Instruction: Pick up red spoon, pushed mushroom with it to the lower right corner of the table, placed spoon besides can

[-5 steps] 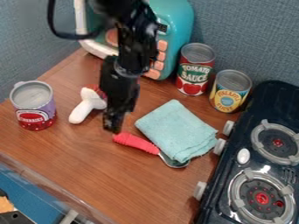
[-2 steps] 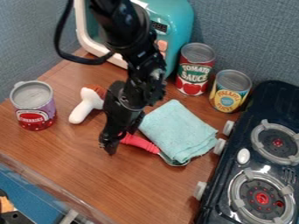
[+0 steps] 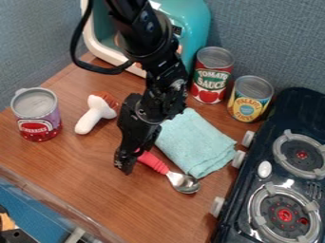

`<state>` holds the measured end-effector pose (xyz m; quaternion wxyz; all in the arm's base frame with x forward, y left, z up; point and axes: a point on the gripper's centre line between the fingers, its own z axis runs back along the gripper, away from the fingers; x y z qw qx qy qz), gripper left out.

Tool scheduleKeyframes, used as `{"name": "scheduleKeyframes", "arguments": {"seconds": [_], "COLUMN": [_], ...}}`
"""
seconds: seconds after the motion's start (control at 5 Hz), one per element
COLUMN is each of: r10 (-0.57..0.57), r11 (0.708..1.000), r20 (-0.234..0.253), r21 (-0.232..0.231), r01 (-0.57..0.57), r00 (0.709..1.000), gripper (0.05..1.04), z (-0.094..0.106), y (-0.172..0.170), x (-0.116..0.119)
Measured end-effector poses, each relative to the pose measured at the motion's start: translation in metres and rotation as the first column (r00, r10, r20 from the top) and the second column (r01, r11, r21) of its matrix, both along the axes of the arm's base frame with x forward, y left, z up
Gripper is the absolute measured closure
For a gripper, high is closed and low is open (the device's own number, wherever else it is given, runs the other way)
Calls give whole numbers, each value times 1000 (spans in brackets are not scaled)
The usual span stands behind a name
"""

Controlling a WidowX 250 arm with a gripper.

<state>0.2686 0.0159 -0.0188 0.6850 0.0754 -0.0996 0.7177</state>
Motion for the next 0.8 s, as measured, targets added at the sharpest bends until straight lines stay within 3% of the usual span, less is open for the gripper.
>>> {"name": "scheduleKeyframes", "arguments": {"seconds": [0.2, 0.6, 0.8], "r10": [20, 26, 38], "r11": [999, 999, 996], "r20": [-11, 9, 14], "r21": [-26, -39, -78], "r01": [-20, -25, -37], "r00": [1000, 1000, 999], "gripper": [135, 675, 683], "z": [-4, -6, -7], "y": [-4, -4, -2], "x": [4, 3, 2]}}
